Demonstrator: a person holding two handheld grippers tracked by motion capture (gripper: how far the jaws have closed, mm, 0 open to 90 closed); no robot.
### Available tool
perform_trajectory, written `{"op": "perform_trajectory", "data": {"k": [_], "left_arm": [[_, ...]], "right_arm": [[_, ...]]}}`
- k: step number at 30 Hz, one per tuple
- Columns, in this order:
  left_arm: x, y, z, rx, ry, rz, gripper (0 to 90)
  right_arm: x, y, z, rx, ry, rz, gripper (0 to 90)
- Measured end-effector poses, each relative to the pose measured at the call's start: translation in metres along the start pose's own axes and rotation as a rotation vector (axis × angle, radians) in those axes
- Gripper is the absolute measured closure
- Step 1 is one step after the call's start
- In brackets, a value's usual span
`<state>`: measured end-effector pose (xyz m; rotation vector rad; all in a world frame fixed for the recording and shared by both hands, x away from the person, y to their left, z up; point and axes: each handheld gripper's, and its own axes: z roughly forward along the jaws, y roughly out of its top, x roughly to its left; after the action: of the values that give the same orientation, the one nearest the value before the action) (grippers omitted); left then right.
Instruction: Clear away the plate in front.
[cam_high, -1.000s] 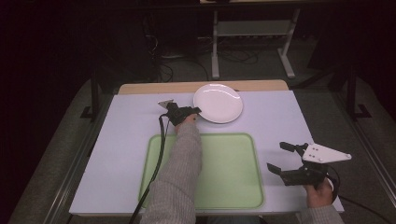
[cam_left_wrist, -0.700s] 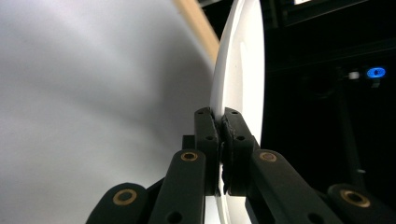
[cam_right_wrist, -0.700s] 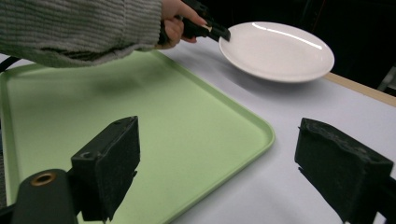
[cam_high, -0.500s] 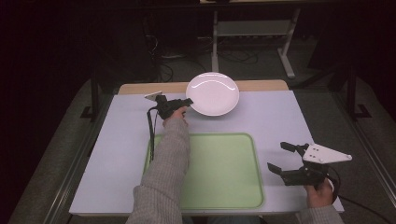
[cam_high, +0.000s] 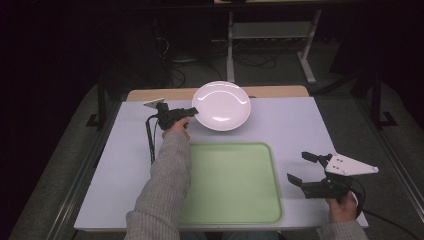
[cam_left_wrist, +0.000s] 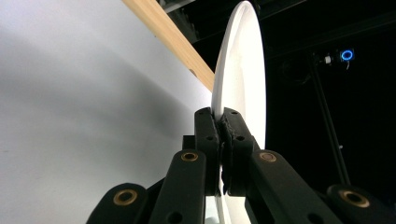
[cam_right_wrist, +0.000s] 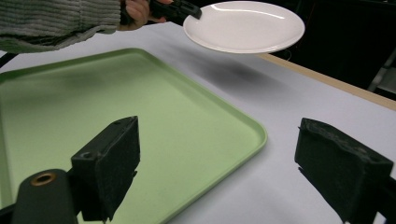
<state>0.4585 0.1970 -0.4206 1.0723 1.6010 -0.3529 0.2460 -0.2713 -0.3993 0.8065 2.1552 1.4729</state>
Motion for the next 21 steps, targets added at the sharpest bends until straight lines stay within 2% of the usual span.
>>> {"op": "perform_trajectory", "data": {"k": [4, 14, 21], "left_arm": [[0.004, 0.000, -0.012, -0.004, 0.010, 0.024, 87.2], [0.020, -0.012, -0.035, 0.002, 0.028, 0.026, 87.3], [0.020, -0.024, -0.047, 0.025, 0.034, 0.041, 87.1]], "right_arm": [[0.000, 0.000, 0.000, -0.001, 0.000, 0.001, 13.2], [0.000, 0.000, -0.001, -0.011, -0.014, 0.001, 13.2], [0.001, 0.000, 0.000, -0.012, -0.015, -0.001, 13.2]]}}
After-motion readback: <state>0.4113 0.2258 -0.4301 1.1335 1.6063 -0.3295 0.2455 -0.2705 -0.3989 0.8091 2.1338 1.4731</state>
